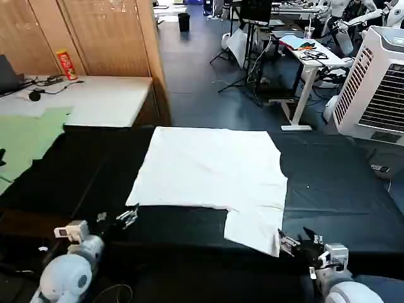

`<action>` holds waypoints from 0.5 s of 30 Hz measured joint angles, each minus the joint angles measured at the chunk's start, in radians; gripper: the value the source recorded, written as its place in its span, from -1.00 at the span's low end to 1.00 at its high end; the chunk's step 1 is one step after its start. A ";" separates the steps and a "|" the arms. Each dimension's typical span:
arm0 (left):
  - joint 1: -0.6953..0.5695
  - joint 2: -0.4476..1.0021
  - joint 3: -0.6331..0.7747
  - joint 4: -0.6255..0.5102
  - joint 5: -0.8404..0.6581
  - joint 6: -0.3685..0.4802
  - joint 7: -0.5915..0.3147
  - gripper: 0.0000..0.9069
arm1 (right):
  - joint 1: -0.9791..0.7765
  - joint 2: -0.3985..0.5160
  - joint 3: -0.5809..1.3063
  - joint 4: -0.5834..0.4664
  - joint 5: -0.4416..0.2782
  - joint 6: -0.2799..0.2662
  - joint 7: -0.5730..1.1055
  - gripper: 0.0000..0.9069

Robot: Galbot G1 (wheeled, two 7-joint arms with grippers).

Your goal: Fold and organize the clothes.

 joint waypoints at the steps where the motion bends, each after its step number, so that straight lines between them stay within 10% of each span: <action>1: -0.002 0.000 0.001 0.002 0.004 0.003 0.003 0.94 | 0.003 0.005 -0.006 -0.004 -0.007 0.000 0.000 0.94; 11: -0.042 0.000 0.015 0.050 0.011 0.003 0.017 0.94 | 0.026 0.044 -0.057 -0.043 -0.069 0.013 0.003 0.74; 15: -0.055 -0.008 0.025 0.073 0.029 0.003 0.017 -0.08 | 0.023 0.058 -0.072 -0.052 -0.090 0.022 -0.002 0.35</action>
